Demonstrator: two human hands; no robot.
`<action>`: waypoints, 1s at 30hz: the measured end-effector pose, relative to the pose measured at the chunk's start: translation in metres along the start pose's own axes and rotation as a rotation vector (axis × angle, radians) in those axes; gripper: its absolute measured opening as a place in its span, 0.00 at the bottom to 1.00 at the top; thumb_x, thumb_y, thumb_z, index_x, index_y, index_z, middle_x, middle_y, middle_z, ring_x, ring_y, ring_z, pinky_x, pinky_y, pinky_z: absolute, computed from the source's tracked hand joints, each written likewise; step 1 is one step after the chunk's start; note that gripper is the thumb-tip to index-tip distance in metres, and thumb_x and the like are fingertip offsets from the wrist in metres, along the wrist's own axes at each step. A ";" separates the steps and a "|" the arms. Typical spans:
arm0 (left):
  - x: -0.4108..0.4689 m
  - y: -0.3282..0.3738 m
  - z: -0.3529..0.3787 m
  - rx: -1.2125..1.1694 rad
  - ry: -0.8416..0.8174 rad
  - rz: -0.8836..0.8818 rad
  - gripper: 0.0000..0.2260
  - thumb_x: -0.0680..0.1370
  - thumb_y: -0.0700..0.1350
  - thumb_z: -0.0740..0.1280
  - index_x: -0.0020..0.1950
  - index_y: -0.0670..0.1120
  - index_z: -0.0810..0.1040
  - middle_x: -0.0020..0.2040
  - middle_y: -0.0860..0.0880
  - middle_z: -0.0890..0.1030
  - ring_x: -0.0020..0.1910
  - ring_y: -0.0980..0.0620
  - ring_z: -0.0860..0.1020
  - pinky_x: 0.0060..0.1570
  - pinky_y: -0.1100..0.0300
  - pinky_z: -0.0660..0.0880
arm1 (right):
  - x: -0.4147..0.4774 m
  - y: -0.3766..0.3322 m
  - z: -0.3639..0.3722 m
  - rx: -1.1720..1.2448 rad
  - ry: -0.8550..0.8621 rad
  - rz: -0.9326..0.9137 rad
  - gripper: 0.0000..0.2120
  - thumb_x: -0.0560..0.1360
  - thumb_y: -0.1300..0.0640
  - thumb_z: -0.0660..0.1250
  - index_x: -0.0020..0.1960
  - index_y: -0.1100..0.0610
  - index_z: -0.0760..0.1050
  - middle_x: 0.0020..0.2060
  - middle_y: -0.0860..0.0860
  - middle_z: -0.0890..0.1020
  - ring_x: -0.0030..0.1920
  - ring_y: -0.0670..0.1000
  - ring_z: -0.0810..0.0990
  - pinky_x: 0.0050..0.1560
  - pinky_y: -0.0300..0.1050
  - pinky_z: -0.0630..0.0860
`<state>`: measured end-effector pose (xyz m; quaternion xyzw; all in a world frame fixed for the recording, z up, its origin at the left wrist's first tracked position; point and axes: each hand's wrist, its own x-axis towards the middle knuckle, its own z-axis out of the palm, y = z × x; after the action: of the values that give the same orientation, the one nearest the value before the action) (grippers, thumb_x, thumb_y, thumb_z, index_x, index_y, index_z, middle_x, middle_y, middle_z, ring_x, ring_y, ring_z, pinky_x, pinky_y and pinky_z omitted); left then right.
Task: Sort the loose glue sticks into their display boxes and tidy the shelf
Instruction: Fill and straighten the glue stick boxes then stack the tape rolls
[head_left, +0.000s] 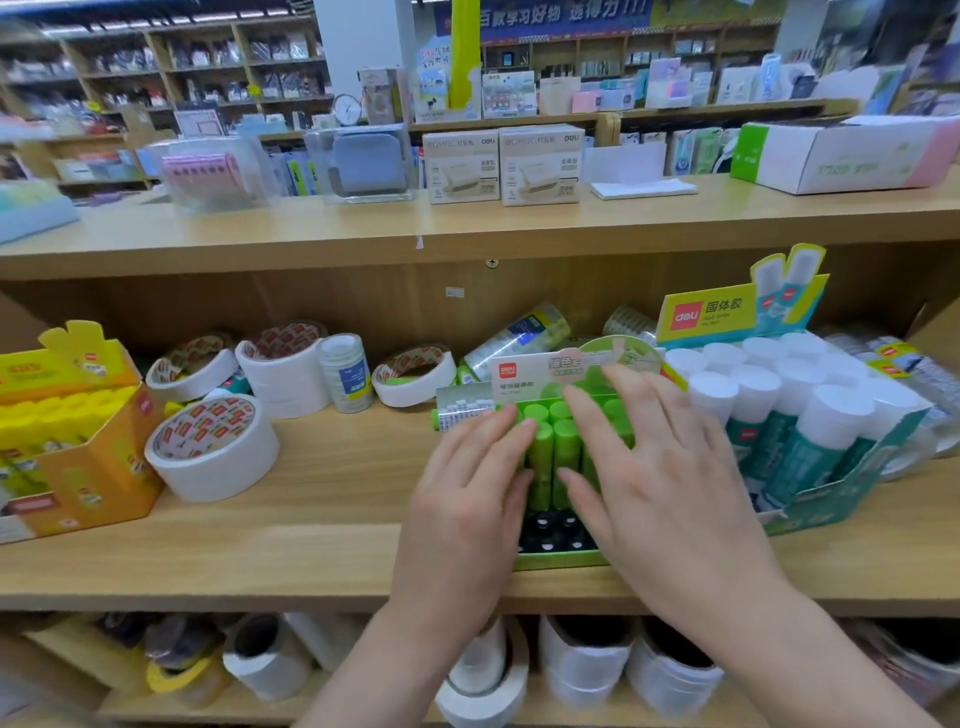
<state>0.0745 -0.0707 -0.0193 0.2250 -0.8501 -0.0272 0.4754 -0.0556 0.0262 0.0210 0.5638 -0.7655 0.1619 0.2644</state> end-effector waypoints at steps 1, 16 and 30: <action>0.001 0.001 0.002 0.008 -0.006 0.001 0.15 0.77 0.42 0.64 0.62 0.40 0.79 0.62 0.45 0.79 0.61 0.46 0.76 0.66 0.56 0.69 | 0.000 -0.001 0.001 0.003 -0.012 0.008 0.25 0.74 0.45 0.60 0.68 0.53 0.71 0.66 0.59 0.72 0.66 0.60 0.69 0.59 0.57 0.65; -0.003 -0.076 -0.069 -0.065 -0.184 -0.122 0.18 0.76 0.42 0.65 0.65 0.47 0.76 0.62 0.52 0.79 0.61 0.54 0.75 0.62 0.60 0.70 | 0.036 -0.078 -0.004 0.113 0.060 -0.047 0.20 0.72 0.50 0.61 0.62 0.53 0.75 0.60 0.55 0.78 0.62 0.57 0.75 0.57 0.55 0.64; 0.097 -0.140 -0.023 0.330 -0.820 -0.001 0.28 0.78 0.43 0.62 0.73 0.58 0.54 0.59 0.46 0.77 0.54 0.42 0.77 0.44 0.51 0.74 | 0.073 -0.135 0.030 -0.284 -0.232 -0.161 0.21 0.67 0.61 0.48 0.31 0.63 0.79 0.35 0.61 0.78 0.38 0.60 0.79 0.50 0.58 0.61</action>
<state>0.1002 -0.2318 0.0342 0.2690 -0.9612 0.0215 0.0564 0.0496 -0.0892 0.0324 0.5951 -0.7583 -0.0353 0.2636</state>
